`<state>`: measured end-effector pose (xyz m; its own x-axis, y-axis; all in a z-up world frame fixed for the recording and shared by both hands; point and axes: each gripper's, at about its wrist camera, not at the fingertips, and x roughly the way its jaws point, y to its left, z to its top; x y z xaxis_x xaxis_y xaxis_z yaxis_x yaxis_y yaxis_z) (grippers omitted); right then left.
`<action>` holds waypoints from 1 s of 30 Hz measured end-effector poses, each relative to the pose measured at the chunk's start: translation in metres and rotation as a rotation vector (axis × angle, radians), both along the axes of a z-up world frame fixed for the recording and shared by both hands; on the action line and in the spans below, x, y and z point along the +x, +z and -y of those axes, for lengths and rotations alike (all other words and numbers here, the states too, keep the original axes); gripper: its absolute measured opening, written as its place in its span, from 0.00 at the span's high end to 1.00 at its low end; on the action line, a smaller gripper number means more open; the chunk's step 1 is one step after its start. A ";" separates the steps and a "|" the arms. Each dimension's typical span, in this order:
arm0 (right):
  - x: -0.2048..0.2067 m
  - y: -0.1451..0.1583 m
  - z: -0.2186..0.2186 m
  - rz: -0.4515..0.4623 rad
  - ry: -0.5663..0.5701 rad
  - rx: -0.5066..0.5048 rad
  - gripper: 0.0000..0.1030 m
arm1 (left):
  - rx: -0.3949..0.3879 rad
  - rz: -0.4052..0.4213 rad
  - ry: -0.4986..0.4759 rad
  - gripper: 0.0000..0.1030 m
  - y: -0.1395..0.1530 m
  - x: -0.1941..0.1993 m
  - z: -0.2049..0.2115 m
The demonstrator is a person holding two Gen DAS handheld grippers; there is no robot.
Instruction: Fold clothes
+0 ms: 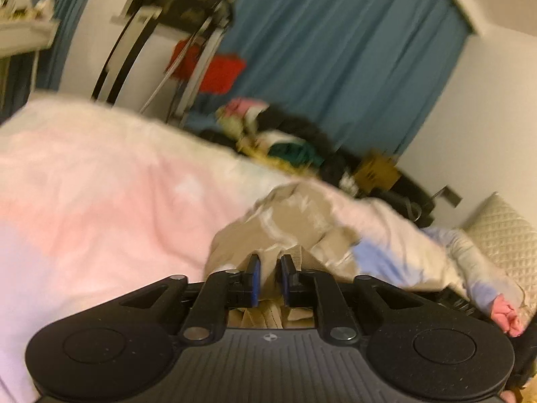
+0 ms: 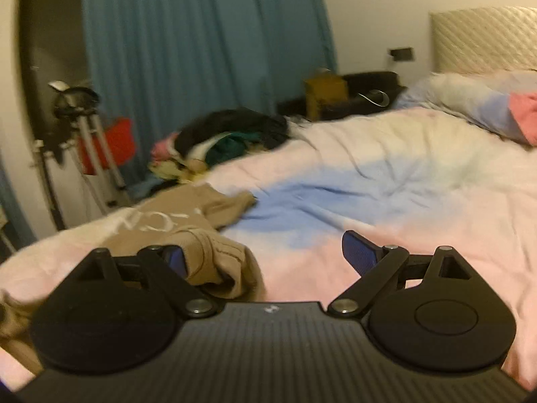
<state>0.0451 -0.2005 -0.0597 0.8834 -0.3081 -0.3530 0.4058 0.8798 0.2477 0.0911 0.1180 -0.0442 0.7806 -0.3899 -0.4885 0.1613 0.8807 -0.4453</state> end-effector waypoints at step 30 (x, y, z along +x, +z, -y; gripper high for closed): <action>0.016 -0.024 0.019 -0.095 0.028 0.132 0.11 | 0.446 -0.056 0.259 0.16 -0.019 -0.011 0.047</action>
<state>0.0614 -0.2196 -0.0834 0.8517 -0.2293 -0.4711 0.4086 0.8535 0.3233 0.0803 0.0706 -0.0632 0.7917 0.0678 -0.6071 -0.1001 0.9948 -0.0195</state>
